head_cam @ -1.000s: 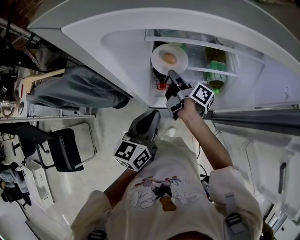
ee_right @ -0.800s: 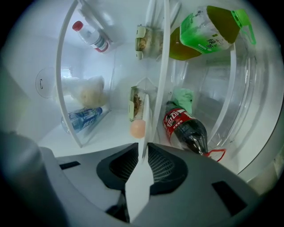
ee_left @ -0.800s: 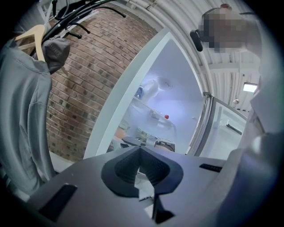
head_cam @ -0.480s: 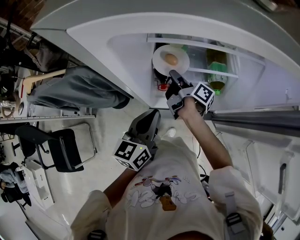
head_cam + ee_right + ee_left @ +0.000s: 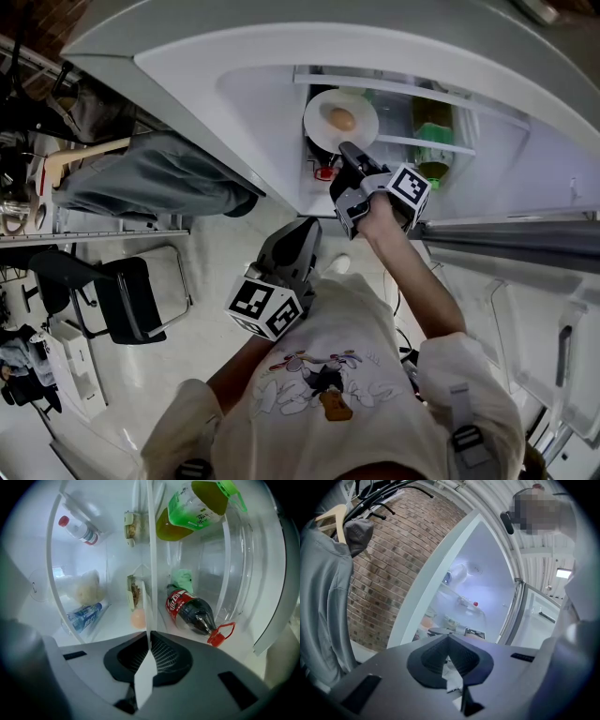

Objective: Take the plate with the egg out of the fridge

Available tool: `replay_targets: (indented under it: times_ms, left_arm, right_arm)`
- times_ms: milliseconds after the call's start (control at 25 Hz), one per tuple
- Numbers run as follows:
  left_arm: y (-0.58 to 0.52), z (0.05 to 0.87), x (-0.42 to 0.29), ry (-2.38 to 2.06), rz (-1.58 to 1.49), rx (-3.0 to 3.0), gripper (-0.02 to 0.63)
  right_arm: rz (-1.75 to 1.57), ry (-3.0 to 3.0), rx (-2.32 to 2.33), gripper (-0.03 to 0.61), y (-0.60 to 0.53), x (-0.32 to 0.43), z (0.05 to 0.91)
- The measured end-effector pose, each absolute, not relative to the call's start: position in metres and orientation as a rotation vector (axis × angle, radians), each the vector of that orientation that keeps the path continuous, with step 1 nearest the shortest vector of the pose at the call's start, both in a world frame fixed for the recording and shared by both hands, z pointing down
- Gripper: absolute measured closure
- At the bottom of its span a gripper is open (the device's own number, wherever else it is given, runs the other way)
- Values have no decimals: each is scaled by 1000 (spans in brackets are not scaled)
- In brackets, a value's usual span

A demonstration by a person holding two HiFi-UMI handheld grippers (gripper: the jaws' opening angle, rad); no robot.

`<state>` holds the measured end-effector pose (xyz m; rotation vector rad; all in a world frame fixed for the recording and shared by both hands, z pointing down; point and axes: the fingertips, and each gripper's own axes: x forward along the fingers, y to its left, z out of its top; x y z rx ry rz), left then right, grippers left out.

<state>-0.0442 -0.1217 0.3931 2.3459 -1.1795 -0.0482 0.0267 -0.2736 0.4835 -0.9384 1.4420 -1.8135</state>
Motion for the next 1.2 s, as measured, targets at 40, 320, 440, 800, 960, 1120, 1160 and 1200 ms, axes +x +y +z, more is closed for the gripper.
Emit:
replay_targets:
  times_ms: [40,320,440,800,960,1120,1160,1200]
  left_arm:
    - [-122,393,-44,-1179,-47,2348,620]
    - [-119,392,-40,-1168,-50,2353,620]
    - [-118,393,-39,-1162,-51,2356,620]
    - [-115,393,-28,-1124,-56,2369,620]
    - [-113,393,-23,-1114,-55,2373,620]
    - [-111,394,-20,-1107,-53,2377,620]
    - [-111,395,-19,-1106,-53,2378,620]
    - [-110,395,-18,-1103,-52,2379,620]
  right_arm:
    - [-1817,1438,-935,554,-273,27,483]
    - [-1834,1433,-919,555,-265,25,478]
    - [-1846,1435,-918,555,-260,26,480]
    - [-1843,1463,-932,555,-244,38,474]
    - [-1828,1476,-931,555,-237,46,469]
    - [-1804,1492,-918,555,-232,52,461]
    - [-1799,1495,-918,555,-230,54,460]
    - [-1795,1497,-918,555,-229,56,458]
